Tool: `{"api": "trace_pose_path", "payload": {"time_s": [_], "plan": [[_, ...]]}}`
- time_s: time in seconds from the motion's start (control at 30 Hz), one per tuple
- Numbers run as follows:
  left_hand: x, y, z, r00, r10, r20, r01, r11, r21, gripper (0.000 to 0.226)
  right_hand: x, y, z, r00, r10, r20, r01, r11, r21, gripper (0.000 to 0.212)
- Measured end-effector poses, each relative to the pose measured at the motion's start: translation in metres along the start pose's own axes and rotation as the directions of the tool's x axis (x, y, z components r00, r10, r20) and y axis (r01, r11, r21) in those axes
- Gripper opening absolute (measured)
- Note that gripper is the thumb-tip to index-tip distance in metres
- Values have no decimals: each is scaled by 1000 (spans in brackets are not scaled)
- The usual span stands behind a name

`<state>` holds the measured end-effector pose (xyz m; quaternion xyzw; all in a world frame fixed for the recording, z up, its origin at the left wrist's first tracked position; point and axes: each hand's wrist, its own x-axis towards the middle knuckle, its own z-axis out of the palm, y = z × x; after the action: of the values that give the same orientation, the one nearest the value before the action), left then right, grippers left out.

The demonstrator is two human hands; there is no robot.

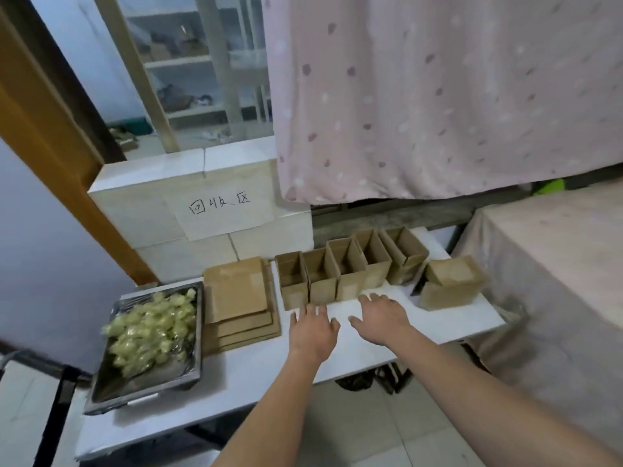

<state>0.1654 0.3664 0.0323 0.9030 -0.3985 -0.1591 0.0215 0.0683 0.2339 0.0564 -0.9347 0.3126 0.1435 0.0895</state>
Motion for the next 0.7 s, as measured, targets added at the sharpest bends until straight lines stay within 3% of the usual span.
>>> {"api": "trace_pose_path", "payload": {"time_s": [0.3, 0.7], "plan": [[33, 144, 20, 995, 71, 75, -74, 996, 44, 56, -5, 154, -4, 996, 79, 36, -82, 993, 84, 64], [109, 237, 35, 972, 181, 147, -198, 974, 113, 54, 19, 259, 0, 979, 204, 23, -205, 966, 160, 57]]}}
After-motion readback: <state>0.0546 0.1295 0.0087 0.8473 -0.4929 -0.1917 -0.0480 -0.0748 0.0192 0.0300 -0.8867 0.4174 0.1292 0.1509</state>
